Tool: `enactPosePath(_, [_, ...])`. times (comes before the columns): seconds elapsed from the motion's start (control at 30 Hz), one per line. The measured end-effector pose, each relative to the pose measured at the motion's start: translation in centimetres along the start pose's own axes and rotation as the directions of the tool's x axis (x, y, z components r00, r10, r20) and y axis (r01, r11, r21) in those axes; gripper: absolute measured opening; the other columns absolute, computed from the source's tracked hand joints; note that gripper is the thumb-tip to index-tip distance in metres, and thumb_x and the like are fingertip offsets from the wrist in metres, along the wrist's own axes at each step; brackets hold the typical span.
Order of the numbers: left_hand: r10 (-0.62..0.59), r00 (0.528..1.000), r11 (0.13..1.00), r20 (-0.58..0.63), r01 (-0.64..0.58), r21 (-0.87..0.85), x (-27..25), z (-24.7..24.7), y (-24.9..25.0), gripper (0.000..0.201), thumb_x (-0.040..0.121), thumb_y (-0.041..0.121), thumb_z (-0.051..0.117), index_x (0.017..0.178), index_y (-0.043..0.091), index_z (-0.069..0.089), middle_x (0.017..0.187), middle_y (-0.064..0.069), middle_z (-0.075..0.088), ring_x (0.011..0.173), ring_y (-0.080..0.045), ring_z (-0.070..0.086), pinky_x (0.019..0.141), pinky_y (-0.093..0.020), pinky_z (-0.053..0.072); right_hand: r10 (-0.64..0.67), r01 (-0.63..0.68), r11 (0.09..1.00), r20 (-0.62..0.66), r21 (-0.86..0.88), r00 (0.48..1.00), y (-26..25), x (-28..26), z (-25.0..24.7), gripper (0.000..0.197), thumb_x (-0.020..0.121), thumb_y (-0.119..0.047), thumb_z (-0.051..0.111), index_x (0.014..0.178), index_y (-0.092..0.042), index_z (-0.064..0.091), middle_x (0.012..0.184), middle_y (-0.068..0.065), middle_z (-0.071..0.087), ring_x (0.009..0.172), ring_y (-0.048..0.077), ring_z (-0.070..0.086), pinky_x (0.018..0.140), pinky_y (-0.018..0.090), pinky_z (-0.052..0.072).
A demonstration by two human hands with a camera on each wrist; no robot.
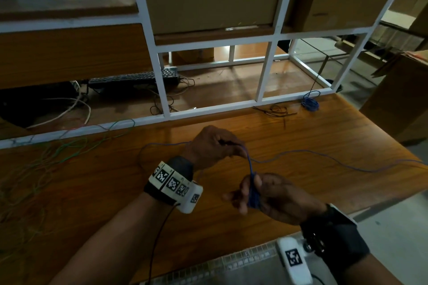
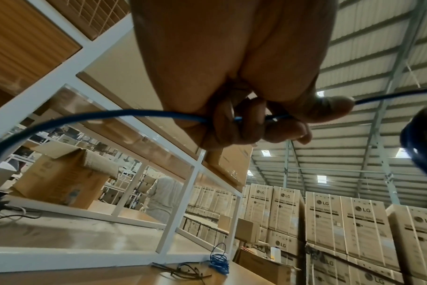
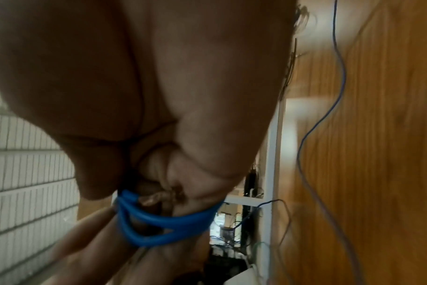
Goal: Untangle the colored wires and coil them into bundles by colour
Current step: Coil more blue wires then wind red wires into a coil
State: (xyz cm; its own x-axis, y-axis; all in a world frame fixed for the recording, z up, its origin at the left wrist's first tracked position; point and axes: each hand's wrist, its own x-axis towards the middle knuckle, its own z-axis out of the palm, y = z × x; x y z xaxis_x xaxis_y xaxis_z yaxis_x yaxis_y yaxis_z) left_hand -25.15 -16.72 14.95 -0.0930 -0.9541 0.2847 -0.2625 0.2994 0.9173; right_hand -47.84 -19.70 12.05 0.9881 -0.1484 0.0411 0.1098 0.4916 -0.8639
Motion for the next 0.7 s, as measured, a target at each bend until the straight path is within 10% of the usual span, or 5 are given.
enactPosePath(0.17, [0.015, 0.997, 0.998, 0.069, -0.010, -0.067, 1.1, 2.0, -0.2, 0.015, 0.089, 0.008, 0.067, 0.101, 0.007, 0.076, 0.091, 0.008, 0.075, 0.080, -0.014, 0.067, 0.072, -0.042, 0.057, -0.226, 0.201, 0.952, 0.084, 0.232, 0.971, -1.1, 1.5, 1.3, 0.024, 0.109, -0.017, 0.046, 0.114, 0.001, 0.062, 0.114, 0.020, 0.072, 0.131, 0.033, 0.057, 0.115, 0.040, 0.041])
enactPosePath(0.3, [-0.101, 0.995, 0.988, 0.009, 0.102, -0.113, -0.6, 3.1, -2.3, 0.031, 0.094, 0.005, 0.060, 0.106, 0.029, 0.074, 0.083, 0.008, 0.071, 0.072, -0.016, 0.064, 0.063, -0.025, 0.050, -0.457, 0.454, 0.799, -0.093, 0.395, 0.885, -4.5, 2.3, 0.6, 0.035, 0.111, -0.018, 0.035, 0.125, -0.006, 0.064, 0.133, 0.013, 0.067, 0.142, 0.022, 0.049, 0.120, 0.024, 0.019])
enactPosePath(0.43, [-0.268, 0.961, 0.963, -0.062, 0.269, 0.018, -2.4, 3.8, -3.8, 0.015, 0.097, 0.029, 0.060, 0.098, 0.036, 0.074, 0.070, -0.001, 0.064, 0.061, -0.010, 0.055, 0.056, -0.022, 0.042, -0.490, 0.639, 0.757, -0.529, 0.135, 0.693, -5.5, 3.1, -0.8, 0.031, 0.109, -0.014, 0.032, 0.121, -0.005, 0.059, 0.128, 0.014, 0.071, 0.128, 0.022, 0.062, 0.112, 0.031, 0.046])
enactPosePath(0.6, [-0.239, 0.964, 0.925, -0.112, 0.261, 0.277, -3.9, 2.9, -3.6, 0.007, 0.095, 0.040, 0.061, 0.093, 0.039, 0.068, 0.071, 0.005, 0.066, 0.060, -0.004, 0.059, 0.056, -0.023, 0.049, -0.706, 0.010, 0.613, -0.542, -0.790, 0.456, -2.9, 4.0, -4.7, 0.020, 0.105, -0.003, 0.051, 0.115, -0.007, 0.067, 0.121, 0.002, 0.073, 0.134, 0.002, 0.053, 0.108, 0.027, 0.048])
enactPosePath(0.7, [-0.260, 0.963, 0.867, -0.077, 0.268, 0.419, -4.4, 2.3, -3.5, 0.020, 0.097, 0.043, 0.056, 0.108, 0.034, 0.070, 0.086, 0.007, 0.070, 0.074, -0.006, 0.064, 0.065, -0.027, 0.053, -0.648, -0.393, 0.292, -0.482, -0.872, 0.589, -1.7, 4.3, -5.4, 0.021, 0.104, -0.001, 0.050, 0.108, -0.007, 0.070, 0.127, 0.006, 0.068, 0.138, 0.011, 0.050, 0.087, 0.030, 0.051])
